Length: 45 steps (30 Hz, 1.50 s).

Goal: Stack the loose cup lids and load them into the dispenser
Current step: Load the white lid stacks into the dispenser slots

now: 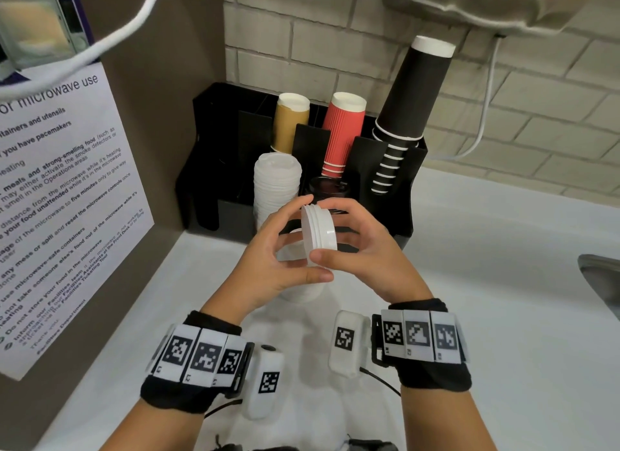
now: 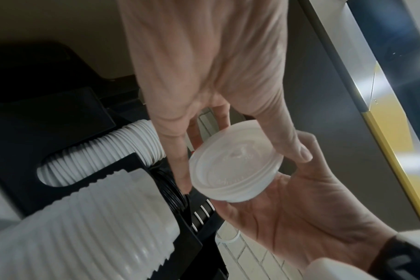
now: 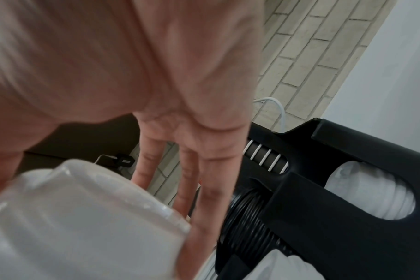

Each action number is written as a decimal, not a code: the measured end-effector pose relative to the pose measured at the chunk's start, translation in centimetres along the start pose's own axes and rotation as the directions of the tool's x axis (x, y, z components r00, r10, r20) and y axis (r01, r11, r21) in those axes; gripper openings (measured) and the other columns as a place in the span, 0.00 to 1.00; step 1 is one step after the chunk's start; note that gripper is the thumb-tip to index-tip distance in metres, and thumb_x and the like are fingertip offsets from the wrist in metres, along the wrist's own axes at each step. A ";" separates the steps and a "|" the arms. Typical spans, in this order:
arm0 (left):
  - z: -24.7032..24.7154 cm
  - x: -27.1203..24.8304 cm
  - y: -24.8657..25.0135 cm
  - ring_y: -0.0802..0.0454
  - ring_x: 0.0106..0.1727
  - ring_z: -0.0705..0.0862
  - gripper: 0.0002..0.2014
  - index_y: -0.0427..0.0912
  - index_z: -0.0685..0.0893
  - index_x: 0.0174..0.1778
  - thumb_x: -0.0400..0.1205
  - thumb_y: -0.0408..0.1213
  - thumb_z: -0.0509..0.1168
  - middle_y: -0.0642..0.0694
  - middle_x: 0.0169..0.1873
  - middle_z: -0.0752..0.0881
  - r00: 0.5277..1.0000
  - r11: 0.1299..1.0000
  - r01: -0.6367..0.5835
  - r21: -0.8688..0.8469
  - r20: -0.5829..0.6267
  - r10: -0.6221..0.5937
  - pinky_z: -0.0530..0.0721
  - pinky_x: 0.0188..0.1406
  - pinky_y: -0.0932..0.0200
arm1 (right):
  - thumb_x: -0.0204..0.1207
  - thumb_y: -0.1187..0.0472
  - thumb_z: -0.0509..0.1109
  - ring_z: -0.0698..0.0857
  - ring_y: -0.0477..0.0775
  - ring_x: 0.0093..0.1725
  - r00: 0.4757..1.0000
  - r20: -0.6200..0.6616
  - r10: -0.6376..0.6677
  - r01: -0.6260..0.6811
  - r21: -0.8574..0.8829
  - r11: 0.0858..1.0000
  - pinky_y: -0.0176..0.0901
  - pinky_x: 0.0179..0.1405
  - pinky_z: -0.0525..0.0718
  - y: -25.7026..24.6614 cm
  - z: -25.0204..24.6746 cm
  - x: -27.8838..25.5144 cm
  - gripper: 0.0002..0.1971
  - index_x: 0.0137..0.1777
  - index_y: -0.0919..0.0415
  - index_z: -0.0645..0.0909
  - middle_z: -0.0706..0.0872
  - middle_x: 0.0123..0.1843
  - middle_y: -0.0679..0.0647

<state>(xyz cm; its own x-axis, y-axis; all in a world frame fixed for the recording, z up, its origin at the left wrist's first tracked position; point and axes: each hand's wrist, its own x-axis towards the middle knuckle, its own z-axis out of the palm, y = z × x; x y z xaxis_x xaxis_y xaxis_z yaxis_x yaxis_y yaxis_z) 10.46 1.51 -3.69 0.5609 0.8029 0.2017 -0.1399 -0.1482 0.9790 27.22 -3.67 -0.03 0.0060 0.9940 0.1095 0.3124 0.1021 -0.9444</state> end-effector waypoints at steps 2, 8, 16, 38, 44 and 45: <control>0.0 0.0 0.0 0.53 0.74 0.77 0.50 0.61 0.69 0.78 0.59 0.38 0.82 0.56 0.76 0.72 1.000 1.000 -0.002 -0.006 -0.002 0.002 0.84 0.66 0.43 | 0.66 0.59 0.83 0.86 0.48 0.59 1.000 -0.006 -0.016 0.016 -0.011 1.000 0.51 0.56 0.88 0.1 -0.2 0.0 0.30 0.66 0.41 0.77 0.85 0.60 0.47; -1.3 -0.3 0.4 0.58 0.68 0.80 0.33 0.63 0.76 0.67 0.65 0.48 0.75 0.61 0.69 0.77 0.989 1.000 -0.011 0.029 -0.147 0.015 0.84 0.62 0.59 | 0.65 0.56 0.83 0.86 0.48 0.57 0.880 -0.448 -0.160 0.084 -0.185 0.979 0.34 0.47 0.85 0.9 -5.0 2.1 0.29 0.63 0.45 0.74 0.84 0.58 0.47; -3.1 -1.0 -0.2 0.55 0.61 0.84 0.16 0.61 0.82 0.59 0.79 0.36 0.71 0.53 0.64 0.81 0.960 0.992 0.013 0.125 -0.279 0.023 0.81 0.57 0.63 | 0.64 0.57 0.80 0.77 0.63 0.64 0.972 -0.235 0.013 -0.175 -0.687 0.706 0.49 0.58 0.76 4.4 -10.0 6.8 0.36 0.72 0.52 0.70 0.77 0.66 0.60; -2.4 -1.7 -0.2 0.58 0.56 0.84 0.15 0.57 0.83 0.59 0.80 0.34 0.70 0.51 0.63 0.81 0.957 0.986 0.063 0.151 -0.289 -0.017 0.82 0.63 0.52 | 0.62 0.42 0.77 0.83 0.56 0.56 0.981 0.050 0.185 0.038 -0.997 0.071 0.50 0.58 0.71 8.4 -8.7 8.2 0.37 0.69 0.55 0.70 0.83 0.61 0.51; -2.0 -1.6 -0.4 0.57 0.57 0.84 0.15 0.60 0.83 0.57 0.81 0.35 0.71 0.51 0.64 0.81 0.965 0.987 0.048 0.151 -0.263 -0.007 0.82 0.62 0.54 | 0.61 0.37 0.75 0.81 0.54 0.58 0.989 0.082 0.125 0.078 -0.996 0.040 0.48 0.54 0.67 8.5 -8.4 7.7 0.36 0.69 0.50 0.75 0.80 0.59 0.49; -2.0 -1.6 -0.4 0.57 0.58 0.84 0.14 0.60 0.83 0.57 0.81 0.36 0.71 0.51 0.64 0.81 0.965 0.987 0.046 0.152 -0.260 -0.005 0.82 0.62 0.54 | 0.61 0.36 0.74 0.80 0.55 0.59 0.990 0.085 0.116 0.083 -0.996 0.026 0.48 0.54 0.67 8.6 -8.4 7.6 0.36 0.69 0.50 0.75 0.80 0.59 0.50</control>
<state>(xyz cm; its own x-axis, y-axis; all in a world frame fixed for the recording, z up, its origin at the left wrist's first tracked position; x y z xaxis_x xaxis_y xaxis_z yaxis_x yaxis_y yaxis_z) 8.04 1.46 -4.47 0.3298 0.9263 0.1823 0.0121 -0.1973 0.9803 37.89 4.47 -4.72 -0.0385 0.9989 -0.0280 0.9550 0.0451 0.2933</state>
